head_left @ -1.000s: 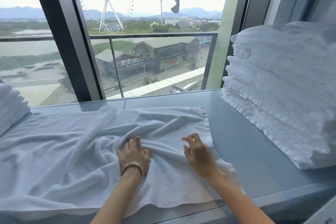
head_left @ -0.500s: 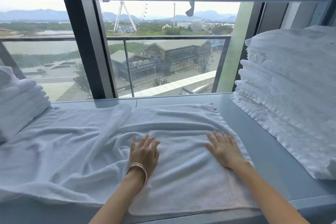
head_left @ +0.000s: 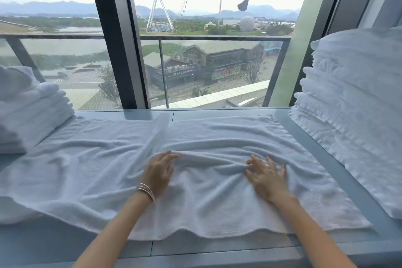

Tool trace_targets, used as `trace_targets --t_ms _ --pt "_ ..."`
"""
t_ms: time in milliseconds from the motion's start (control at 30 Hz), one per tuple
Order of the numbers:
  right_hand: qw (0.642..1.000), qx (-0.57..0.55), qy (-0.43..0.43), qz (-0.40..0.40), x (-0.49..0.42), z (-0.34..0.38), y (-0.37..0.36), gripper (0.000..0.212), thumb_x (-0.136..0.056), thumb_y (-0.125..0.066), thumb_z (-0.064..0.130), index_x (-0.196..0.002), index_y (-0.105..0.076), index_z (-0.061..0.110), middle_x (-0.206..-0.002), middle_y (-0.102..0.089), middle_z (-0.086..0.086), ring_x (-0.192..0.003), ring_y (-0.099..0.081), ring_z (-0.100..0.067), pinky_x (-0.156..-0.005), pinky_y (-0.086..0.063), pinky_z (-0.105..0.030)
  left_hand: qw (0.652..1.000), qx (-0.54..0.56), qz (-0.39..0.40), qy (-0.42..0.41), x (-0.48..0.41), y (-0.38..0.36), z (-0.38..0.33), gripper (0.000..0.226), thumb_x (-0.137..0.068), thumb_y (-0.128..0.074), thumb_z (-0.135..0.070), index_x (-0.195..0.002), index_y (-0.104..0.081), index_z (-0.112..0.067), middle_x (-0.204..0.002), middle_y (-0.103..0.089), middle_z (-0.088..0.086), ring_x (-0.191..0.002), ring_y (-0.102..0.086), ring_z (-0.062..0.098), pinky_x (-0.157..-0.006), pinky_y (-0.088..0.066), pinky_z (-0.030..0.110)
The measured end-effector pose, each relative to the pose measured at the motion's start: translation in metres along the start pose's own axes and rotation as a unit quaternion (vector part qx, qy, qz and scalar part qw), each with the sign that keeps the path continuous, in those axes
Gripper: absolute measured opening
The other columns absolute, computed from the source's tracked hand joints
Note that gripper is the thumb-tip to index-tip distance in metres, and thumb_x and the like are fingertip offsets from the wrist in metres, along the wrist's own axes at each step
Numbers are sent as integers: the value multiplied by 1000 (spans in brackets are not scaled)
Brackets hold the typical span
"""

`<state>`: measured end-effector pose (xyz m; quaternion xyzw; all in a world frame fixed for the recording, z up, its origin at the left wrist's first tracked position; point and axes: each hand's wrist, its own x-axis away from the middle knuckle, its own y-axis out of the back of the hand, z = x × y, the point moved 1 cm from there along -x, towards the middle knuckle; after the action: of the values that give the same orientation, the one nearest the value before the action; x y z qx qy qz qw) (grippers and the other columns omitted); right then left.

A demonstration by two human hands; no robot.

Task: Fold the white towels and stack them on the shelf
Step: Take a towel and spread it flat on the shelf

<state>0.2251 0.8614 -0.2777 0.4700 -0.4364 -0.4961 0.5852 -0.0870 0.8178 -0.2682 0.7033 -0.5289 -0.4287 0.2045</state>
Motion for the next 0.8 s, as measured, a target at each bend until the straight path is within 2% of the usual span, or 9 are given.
trace_targets --t_ms 67,200,267,333,433,500,633,733,800 --pt "1000 7 -30 -6 -6 -20 8 48 -97 -23 51 -142 -23 35 -154 -13 18 -144 -4 -18 -112 -4 -58 991 -116 -20 65 -1 13 19 59 -78 -28 -44 -116 -65 -18 -131 -56 11 -126 -46 32 -104 -30 45" --pt "994 67 -66 -58 -11 -9 22 30 -98 -31 29 -126 -43 28 -145 -37 6 -138 -22 -27 -108 -19 -59 930 -253 126 233 12 11 36 48 -95 -20 -49 -142 -24 -44 -156 -11 -6 -143 -6 30 -109 -7 58" --pt "992 78 9 -97 -10 20 21 34 -93 -39 20 -125 -49 26 -150 -32 4 -140 -20 -29 -109 -17 -59 919 -284 148 228 12 -1 24 51 -95 -19 -52 -145 -10 -46 -158 -4 -3 -143 -1 35 -108 -5 61" --pt "986 -11 137 -98 -3 57 9 41 -91 -36 36 -129 -50 27 -151 -29 3 -142 -18 -26 -111 -12 -58 911 -302 156 232 9 -9 10 52 -95 -15 -55 -145 -3 -46 -158 0 1 -142 1 39 -107 -4 63" --pt "976 -16 215 -19 15 102 -14 80 -72 0 64 -141 -32 37 -154 -21 9 -144 -8 -21 -110 2 -56 906 -305 177 232 3 -14 4 52 -95 -16 -56 -145 -4 -46 -158 3 4 -142 5 40 -107 -1 63" --pt "983 14 186 1 13 106 -24 82 -68 7 67 -143 -19 43 -156 -12 12 -144 1 -22 -108 9 -58 921 -264 194 208 -8 -10 12 53 -95 -24 -55 -145 -11 -45 -158 4 3 -143 6 35 -110 1 58" --pt "993 25 115 30 -6 92 -19 53 -92 -13 62 -143 -12 48 -155 -2 17 -144 5 -24 -109 5 -61 951 -213 149 167 -14 22 27 52 -91 -35 -45 -141 -35 -31 -155 -19 3 -143 -15 24 -113 -13 42" --pt "996 32 83 26 -17 83 -15 49 -94 -17 58 -142 -12 50 -155 -1 20 -144 2 -24 -108 3 -63 898 -336 165 231 12 40 24 44 -96 -24 -46 -139 -32 -39 -156 -13 -2 -142 -7 34 -108 -11 59" --pt "997 28 75 12 -21 79 -14 48 -94 -20 56 -141 -18 48 -155 -7 19 -144 -5 -24 -108 -1 -62 875 -328 209 289 33 47 23 50 -95 -14 -57 -143 -16 -44 -157 -3 -2 -141 4 41 -101 -8 72"
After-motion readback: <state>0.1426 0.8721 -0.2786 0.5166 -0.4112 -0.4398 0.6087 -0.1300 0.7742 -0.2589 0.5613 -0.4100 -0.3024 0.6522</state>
